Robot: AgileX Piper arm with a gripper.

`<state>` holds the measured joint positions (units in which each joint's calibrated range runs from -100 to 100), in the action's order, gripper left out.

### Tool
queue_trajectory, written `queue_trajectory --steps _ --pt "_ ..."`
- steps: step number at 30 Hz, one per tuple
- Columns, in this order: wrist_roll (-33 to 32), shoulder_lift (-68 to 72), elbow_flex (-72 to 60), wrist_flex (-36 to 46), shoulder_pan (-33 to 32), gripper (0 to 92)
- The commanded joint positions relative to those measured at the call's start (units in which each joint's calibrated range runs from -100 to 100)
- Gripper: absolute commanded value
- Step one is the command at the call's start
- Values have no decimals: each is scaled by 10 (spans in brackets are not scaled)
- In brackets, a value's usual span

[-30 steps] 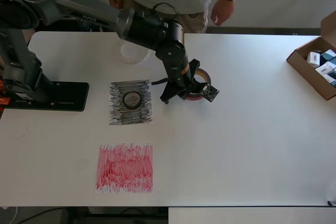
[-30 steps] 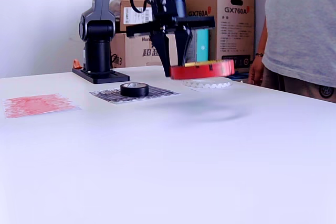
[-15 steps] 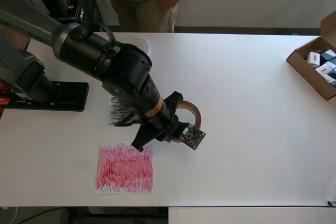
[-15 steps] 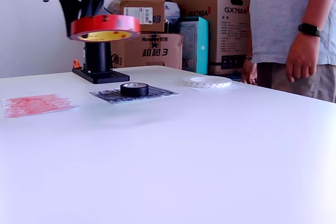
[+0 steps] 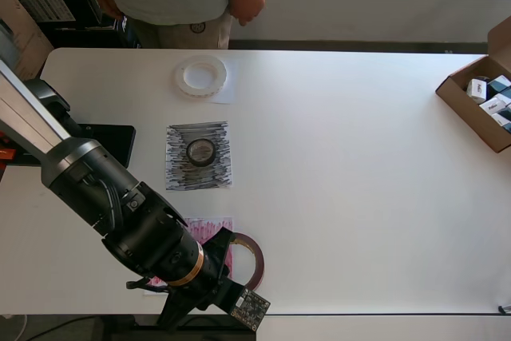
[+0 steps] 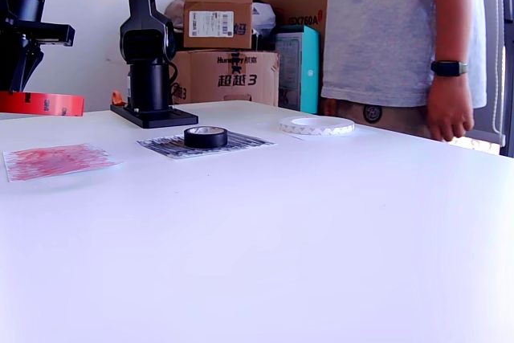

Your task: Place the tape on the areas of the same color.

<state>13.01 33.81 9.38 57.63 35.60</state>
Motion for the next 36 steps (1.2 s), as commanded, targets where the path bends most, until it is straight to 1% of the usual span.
queue_trajectory --steps 1,4,7,12,16,19,23,32,36 --pt "55 -58 89 -79 -2 0" --pt "73 -115 164 -117 1 0" --pt "78 -166 233 -142 1 0" --pt "78 -217 299 -153 -2 0" --pt "90 -221 318 -175 3 0" --pt "111 -221 343 -214 9 0" --pt "124 -221 375 -260 14 0" --pt "127 -220 379 -263 14 0" --pt "124 -220 373 -269 24 0"
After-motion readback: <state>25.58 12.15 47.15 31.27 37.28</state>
